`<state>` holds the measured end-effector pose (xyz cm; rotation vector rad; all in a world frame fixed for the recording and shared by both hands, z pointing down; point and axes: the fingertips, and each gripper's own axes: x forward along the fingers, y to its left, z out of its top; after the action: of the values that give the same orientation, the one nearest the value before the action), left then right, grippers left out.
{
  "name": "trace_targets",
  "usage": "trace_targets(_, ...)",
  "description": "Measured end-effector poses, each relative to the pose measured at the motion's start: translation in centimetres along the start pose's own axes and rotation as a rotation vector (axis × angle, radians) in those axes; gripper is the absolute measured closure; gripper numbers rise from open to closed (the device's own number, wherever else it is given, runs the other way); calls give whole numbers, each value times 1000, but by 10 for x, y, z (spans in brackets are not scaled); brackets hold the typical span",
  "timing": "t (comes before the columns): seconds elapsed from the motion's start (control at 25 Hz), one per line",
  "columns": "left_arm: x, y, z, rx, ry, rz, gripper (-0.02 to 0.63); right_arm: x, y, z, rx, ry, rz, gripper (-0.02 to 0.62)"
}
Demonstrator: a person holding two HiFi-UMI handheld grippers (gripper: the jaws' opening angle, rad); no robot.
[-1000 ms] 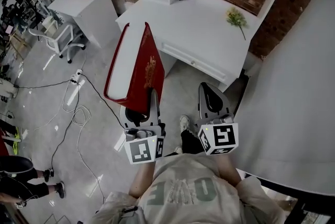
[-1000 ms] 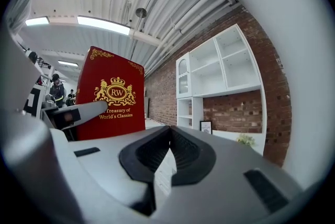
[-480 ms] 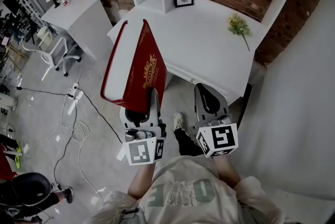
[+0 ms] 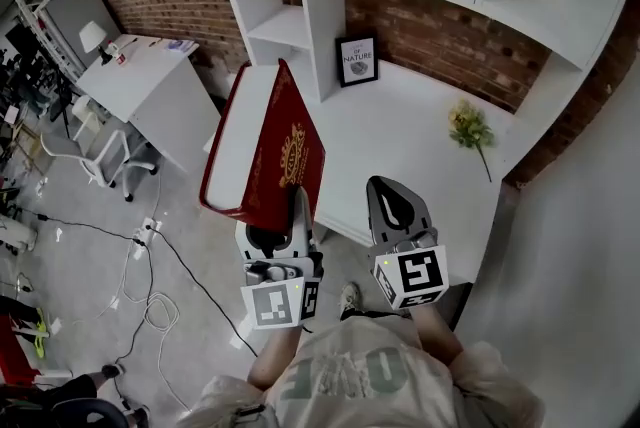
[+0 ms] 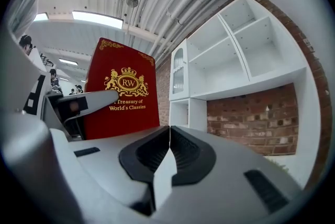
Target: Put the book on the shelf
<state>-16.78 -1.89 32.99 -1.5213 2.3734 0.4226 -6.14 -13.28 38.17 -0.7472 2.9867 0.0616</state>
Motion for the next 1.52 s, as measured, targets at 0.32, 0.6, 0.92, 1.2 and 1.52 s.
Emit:
trace_targets(0.32,109,4,-12,-3,-41,-73,360,97,-40,5,6,-11,-4,578)
trace_targets(0.6,162,10,-46,-89,29,-142,360,132,-74,15,-16,-11,-137,579)
trace_targets(0.92,215,-11,-56,-118,81,-258,362,120,-114,16,4,29,-336,578)
trace_targets(1.2,237,-28,-59,-75,117,-319,362,108,-127,24,-16,41,-422,578)
trace_targets(1.52,297,-44,2,-38,53,-345,362,107,-131,33,-21,64,-436,578)
